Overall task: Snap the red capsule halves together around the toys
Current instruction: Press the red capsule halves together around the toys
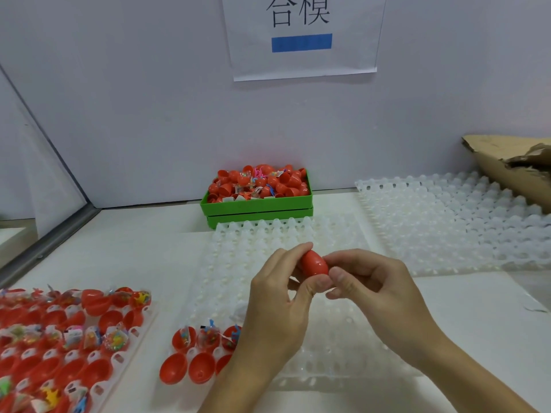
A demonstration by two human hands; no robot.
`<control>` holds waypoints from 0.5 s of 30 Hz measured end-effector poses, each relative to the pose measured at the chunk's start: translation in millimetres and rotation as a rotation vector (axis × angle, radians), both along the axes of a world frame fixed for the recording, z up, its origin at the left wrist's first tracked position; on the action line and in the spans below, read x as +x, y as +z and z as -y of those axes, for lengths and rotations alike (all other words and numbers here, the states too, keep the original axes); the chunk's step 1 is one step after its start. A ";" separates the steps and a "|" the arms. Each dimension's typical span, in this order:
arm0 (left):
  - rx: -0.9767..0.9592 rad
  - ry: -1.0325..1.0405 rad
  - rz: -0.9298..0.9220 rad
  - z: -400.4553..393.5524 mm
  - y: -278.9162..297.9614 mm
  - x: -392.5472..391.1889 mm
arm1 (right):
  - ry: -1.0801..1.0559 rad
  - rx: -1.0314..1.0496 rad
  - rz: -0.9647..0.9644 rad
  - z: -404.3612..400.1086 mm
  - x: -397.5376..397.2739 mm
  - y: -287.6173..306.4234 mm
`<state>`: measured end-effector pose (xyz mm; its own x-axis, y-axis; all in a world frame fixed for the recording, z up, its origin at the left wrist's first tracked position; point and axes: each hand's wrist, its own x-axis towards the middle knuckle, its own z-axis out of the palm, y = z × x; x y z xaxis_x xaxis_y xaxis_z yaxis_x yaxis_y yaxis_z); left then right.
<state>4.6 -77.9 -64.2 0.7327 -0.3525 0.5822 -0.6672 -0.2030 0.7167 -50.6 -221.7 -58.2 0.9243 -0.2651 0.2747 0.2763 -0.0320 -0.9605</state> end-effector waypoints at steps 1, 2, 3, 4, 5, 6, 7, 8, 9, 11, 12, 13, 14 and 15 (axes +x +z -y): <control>0.033 0.004 0.059 -0.5 -0.6 0.4 | 0.019 0.064 -0.030 -0.8 -0.1 -0.1; 0.072 0.008 0.112 -1.8 -0.7 0.7 | 0.052 0.149 -0.075 -0.9 0.4 -0.7; 0.109 0.009 0.153 -3.6 -2.5 1.6 | 0.094 0.220 -0.123 -1.2 0.8 -0.9; 0.151 0.007 0.180 -3.1 -3.6 2.5 | 0.122 0.252 -0.164 0.9 0.6 -0.1; 0.194 0.006 0.190 -5.9 -5.4 4.0 | 0.137 0.248 -0.200 0.7 1.5 0.6; 0.232 0.016 0.179 -5.3 -6.3 4.3 | 0.125 0.237 -0.225 3.6 1.9 2.2; 0.267 0.032 0.164 -4.2 -8.1 4.5 | 0.096 0.235 -0.243 7.8 2.2 4.7; 0.303 0.051 0.160 -2.7 -9.7 4.5 | 0.055 0.255 -0.256 13.8 2.8 7.3; 0.342 0.061 0.190 -1.5 -12.5 5.4 | 0.008 0.307 -0.262 21.8 3.1 10.7; 0.449 0.074 0.295 1.6 -13.5 6.2 | -0.077 0.459 -0.268 41.8 3.4 16.5; 0.499 0.071 0.339 2.8 -13.2 6.9 | -0.107 0.552 -0.261 52.4 3.0 18.7; 0.512 0.055 0.381 4.4 -17.8 9.4 | -0.137 0.650 -0.248 63.5 2.2 19.3; 0.502 0.044 0.405 5.8 -21.3 10.2 | -0.166 0.743 -0.224 74.7 2.0 18.9; 0.466 0.034 0.443 7.6 -25.3 12.2 | -0.187 0.815 -0.200 84.7 2.3 18.4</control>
<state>16.8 -85.5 -89.5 0.4733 -0.6221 0.6237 -0.8673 -0.4529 0.2064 -48.2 -306.4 -39.8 0.8565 -0.4616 -0.2311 0.1581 0.6607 -0.7338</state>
